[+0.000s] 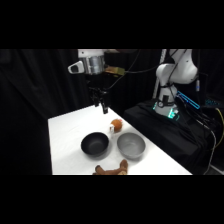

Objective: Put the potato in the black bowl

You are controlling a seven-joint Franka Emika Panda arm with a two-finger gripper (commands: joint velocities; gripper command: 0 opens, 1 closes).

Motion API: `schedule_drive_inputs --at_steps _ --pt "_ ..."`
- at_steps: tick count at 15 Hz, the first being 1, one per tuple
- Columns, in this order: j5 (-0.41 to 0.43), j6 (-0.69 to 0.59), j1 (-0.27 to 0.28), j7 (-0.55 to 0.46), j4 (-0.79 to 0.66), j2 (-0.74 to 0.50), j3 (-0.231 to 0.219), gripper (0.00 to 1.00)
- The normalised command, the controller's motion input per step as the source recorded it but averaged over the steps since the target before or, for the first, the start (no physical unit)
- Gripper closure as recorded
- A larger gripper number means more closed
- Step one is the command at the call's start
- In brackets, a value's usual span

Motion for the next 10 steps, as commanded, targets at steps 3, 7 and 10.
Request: schedule_drive_inputs --at_steps 3,7,10 --pt "0.006 0.01 -0.022 0.00 -0.02 -0.02 0.010 0.00" --pt "-0.022 0.15 -0.041 0.01 -0.23 -0.18 -0.013 0.00" --pt "-0.036 0.28 -0.049 -0.02 -0.46 -0.35 -0.022 0.00"
